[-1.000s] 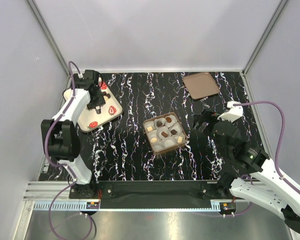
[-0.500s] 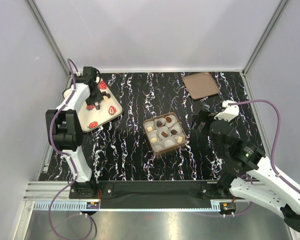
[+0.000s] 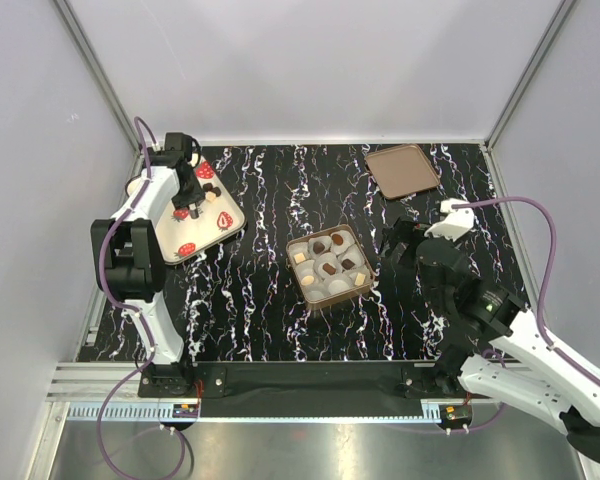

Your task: Pack the chocolate

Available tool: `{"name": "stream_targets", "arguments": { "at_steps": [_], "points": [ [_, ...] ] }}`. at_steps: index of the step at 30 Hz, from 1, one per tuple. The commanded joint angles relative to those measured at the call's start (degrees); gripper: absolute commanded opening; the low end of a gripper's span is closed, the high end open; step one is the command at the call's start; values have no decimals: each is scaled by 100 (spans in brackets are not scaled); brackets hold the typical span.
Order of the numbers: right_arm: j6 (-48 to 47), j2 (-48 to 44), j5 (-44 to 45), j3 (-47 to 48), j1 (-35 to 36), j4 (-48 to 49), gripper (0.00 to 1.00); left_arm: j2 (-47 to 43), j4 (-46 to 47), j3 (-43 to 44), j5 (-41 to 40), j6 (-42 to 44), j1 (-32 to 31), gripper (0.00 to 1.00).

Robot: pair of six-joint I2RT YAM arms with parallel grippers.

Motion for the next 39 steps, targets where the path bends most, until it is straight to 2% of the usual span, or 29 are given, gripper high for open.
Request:
{"name": "stream_targets", "arguments": {
  "at_steps": [1,6,10,16,19,20,22,23,25,26,29,31,39],
  "points": [
    [-18,-139,163,34,-41,109,100,-163,80,136,47,14,29,35],
    [87,-235,128,131,-41,-58,100,-479,-122,154,135,120,21,29],
    [149,-323,110,219,-50,-154,100,-979,-245,101,346,243,-14,27],
    [272,-393,101,351,-41,-356,100,-1822,-360,-188,618,488,-593,27],
    [281,-411,154,368,-41,-444,100,-2253,-272,-522,908,664,-1348,27],
    [289,-429,171,377,-41,-480,100,-2334,-281,-627,839,665,-1846,27],
    [298,-411,259,421,-41,-619,100,-2544,-255,-733,891,682,-2359,27],
    [298,-411,294,482,-41,-664,100,-2615,-237,-794,908,665,-2883,27],
    [298,-420,347,526,-41,-752,100,-2790,-132,-996,1005,647,-3387,27],
    [298,-463,356,544,-41,-778,100,-2826,-96,-1128,1162,691,-3833,27],
    [324,-525,444,535,-41,-884,100,-2923,27,-1391,1111,665,-4573,27],
    [368,-552,488,527,-41,-954,100,-3011,211,-1559,1032,682,-4960,27],
    [465,-569,505,527,-50,-1095,100,-3195,703,-2236,1172,744,-5630,27]
  ]
}}
